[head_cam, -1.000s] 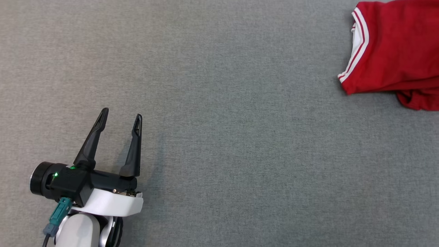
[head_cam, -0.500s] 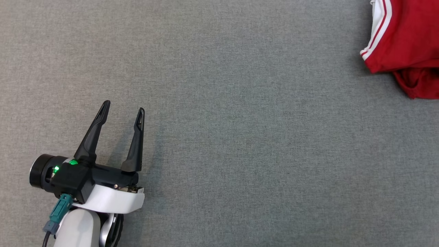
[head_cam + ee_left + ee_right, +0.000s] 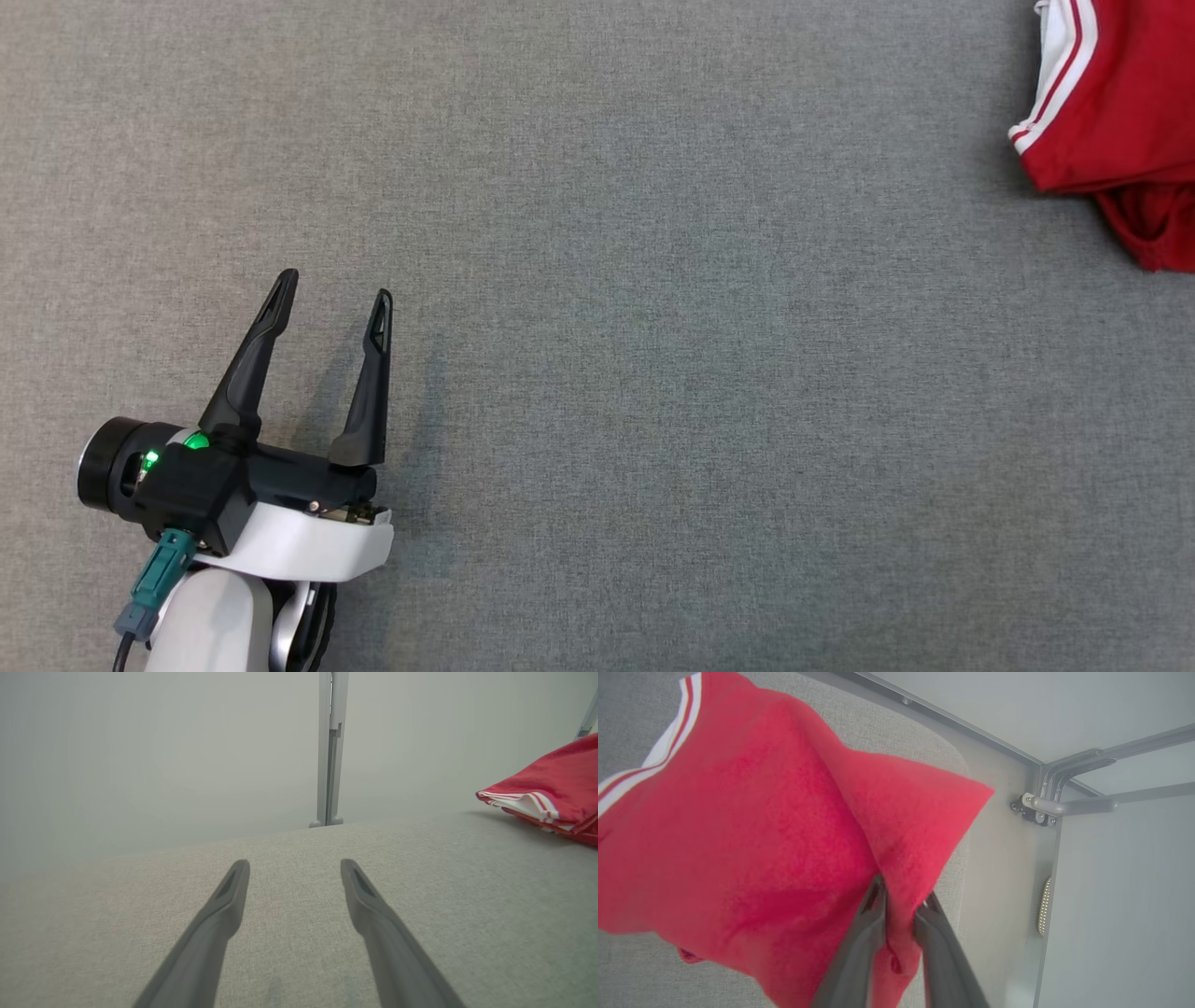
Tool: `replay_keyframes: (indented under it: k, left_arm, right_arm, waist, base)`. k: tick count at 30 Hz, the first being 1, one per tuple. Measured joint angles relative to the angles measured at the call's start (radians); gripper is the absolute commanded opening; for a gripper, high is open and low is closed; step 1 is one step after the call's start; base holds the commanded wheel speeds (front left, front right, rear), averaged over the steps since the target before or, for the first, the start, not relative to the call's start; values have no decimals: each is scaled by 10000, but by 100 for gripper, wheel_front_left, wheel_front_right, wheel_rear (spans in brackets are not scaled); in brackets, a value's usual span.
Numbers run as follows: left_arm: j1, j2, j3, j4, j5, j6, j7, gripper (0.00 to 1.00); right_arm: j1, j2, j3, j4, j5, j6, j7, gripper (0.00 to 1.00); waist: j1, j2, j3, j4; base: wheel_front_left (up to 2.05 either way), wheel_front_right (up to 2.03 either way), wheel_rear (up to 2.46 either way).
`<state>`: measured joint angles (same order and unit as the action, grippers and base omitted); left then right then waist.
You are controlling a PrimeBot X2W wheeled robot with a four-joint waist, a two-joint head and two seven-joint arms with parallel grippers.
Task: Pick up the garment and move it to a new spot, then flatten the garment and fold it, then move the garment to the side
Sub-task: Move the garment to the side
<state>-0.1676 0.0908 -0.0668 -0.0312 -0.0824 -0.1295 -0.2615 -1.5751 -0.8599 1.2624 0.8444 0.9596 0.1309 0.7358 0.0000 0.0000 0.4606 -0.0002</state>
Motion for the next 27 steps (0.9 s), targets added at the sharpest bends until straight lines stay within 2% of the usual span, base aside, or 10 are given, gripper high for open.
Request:
replay_keyframes:
  k: [1,6,10,14,22,23,24,27]
  left_arm:
    - [0,-4,-2,0,0,0,0,100]
    - [1,-25,13,25,0,0,0,100]
    - [7,-69,35,61,-19,0,0,100]
    - [121,-127,75,117,-54,0,0,100]
    - [480,-230,211,228,-67,0,0,100]
    - [480,-230,211,228,-67,0,0,100]
    - [587,-249,263,236,-67,2,0,100]
    - [716,-290,332,267,-71,17,0,100]
  right_arm:
    - [-9,6,4,67,-63,0,21,100]
    - [-5,138,21,230,-253,0,-21,100]
    - [54,351,-234,221,-155,0,-773,100]
    - [459,675,-566,142,102,0,-2034,100]
    - [2248,1421,-1444,219,1354,0,-4778,100]
    - [2248,1421,-1444,219,1354,0,-4778,100]
    - [2737,1570,-1605,121,1618,0,-5576,100]
    - [3368,1743,-1737,35,1758,0,-6853,100]
  waist:
    - [0,0,3,12]
    - [0,0,-79,42]
    - [0,0,-274,67]
    - [0,0,-571,85]
    - [-1,0,-1391,106]
    - [-1,0,-1391,106]
    - [0,0,-1621,94]
    - [0,0,-1950,70]
  base:
    - [0,0,0]
    - [0,0,0]
    - [0,0,0]
    - [0,0,0]
    - [0,0,0]
    - [0,0,0]
    - [0,0,0]
    - [0,0,0]
